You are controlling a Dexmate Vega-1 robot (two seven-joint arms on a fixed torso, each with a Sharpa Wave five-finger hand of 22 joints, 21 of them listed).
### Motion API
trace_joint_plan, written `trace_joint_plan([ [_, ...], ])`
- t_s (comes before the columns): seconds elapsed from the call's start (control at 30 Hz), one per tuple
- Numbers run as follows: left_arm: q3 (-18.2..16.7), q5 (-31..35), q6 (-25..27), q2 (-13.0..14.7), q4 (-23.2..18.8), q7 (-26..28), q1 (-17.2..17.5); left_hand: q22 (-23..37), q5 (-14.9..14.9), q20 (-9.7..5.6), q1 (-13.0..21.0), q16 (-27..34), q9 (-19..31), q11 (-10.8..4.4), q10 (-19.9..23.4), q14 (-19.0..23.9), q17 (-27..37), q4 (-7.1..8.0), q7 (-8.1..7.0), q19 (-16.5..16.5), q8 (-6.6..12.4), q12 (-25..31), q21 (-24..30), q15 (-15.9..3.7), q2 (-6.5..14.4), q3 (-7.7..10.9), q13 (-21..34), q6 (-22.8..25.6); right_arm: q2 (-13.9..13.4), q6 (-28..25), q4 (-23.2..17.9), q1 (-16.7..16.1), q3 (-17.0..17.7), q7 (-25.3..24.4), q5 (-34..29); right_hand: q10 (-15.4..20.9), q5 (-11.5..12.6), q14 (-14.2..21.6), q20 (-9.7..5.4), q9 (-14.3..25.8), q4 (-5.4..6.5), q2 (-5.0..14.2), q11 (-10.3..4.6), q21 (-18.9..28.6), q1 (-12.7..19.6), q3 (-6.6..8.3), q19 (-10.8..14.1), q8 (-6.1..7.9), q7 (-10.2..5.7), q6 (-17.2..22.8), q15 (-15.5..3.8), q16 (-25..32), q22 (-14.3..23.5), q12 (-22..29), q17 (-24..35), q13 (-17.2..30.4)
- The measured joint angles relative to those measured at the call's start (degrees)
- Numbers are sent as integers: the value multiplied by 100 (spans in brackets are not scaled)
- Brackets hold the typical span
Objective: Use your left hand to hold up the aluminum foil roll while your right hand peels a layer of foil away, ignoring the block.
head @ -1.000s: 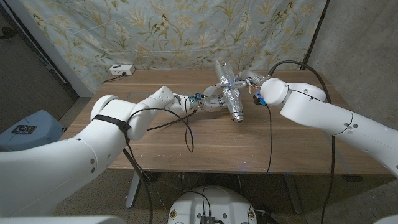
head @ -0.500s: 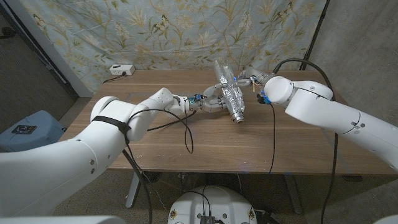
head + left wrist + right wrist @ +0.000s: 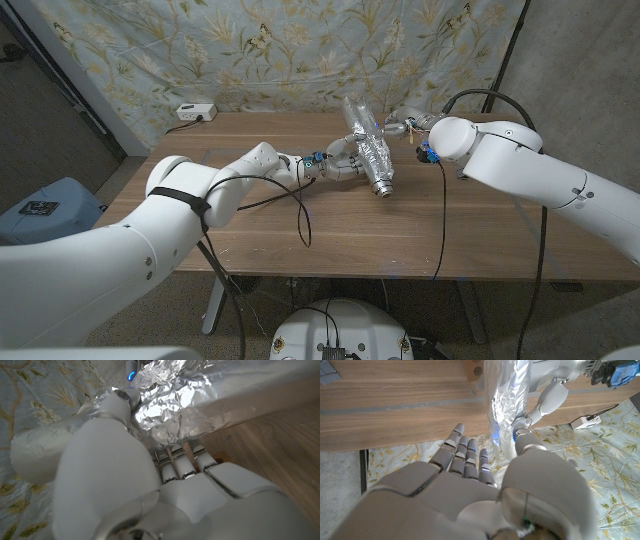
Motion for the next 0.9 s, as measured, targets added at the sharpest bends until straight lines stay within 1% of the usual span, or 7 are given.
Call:
trace_joint_plan([
  [0.17, -17, 0, -6, -2, 2, -18, 5, -26, 39, 0, -77, -1, 0, 20, 82, 33, -16, -16, -6, 0, 0, -22, 0, -31, -44, 16, -12, 16, 0, 2, 67, 117, -78, 101, 78, -32, 0, 0, 0, 0, -3, -43, 30, 0, 63, 3, 0, 0, 11, -11, 0, 0, 0, 0, 26, 21],
  [0.27, -21, 0, -7, -2, 2, -30, 6, -26, 39, -1, -89, -44, 0, 20, 83, 34, -16, -16, -1, -43, 0, -25, 0, -31, -54, 16, -12, 24, 1, 6, 89, 158, -116, 142, 108, -42, 0, 0, -1, 0, -17, 0, 21, 0, 151, 17, 0, 0, 11, -11, 0, 0, 0, 0, 26, 32],
  [0.47, -21, 6, 14, -1, 2, -54, 9, -26, 69, 11, -91, -127, 0, 17, 118, 44, -88, -16, -8, -73, 0, -94, 2, -41, -55, 16, -54, 32, 24, 1, 147, 259, -249, 184, 129, -49, 0, 0, -1, 1, -17, 47, 5, 0, 197, 17, 0, 0, -8, 14, 0, 1, 0, 22, 53, 76],
  [0.53, -16, 9, 23, 2, -1, -63, 10, -26, 83, 31, -91, -172, 0, 22, 123, 44, -111, -38, -8, -92, 0, -112, 21, -41, -55, 38, -68, 33, 35, -12, 164, 292, -294, 190, 129, -30, 0, 0, -5, 5, -17, 69, -13, 0, 220, 17, -4, 29, 17, 70, 0, 22, -1, 25, 75, 89],
  [0.6, -10, 11, 32, 4, -4, -66, 11, -43, 83, 10, -92, -176, 0, 22, 123, 44, -127, -39, -7, -113, 0, -125, 21, -42, -55, 39, -93, 33, 42, -28, 177, 318, -326, 194, 129, -30, 0, 22, -44, 14, -17, 92, -13, 0, 242, 17, -43, 56, 12, 116, -21, 22, -1, 43, 79, 107],
  [0.8, 8, 11, 67, 15, -23, -73, 21, -53, 83, 11, -94, -221, 0, 21, 124, 43, -151, -39, -7, -112, 0, -161, 21, -42, -54, 39, -137, 34, 57, -67, 205, 395, -424, 201, 114, -30, 0, 21, -44, 36, -16, 122, -13, 0, 273, -16, -43, 151, 24, 398, -21, 44, -1, 64, 116, 141],
  [0.9, 19, 12, 76, 19, -35, -75, 23, -53, 83, 11, -96, -241, 0, 30, 134, 43, -167, -38, -7, -112, 0, -189, 21, -42, -53, 39, -143, 34, 57, -85, 209, 415, -447, 206, 99, -30, 0, 21, -44, 70, 1, 164, -13, 0, 315, -33, -42, 266, 38, 630, -21, 47, -1, 85, 139, 172],
])
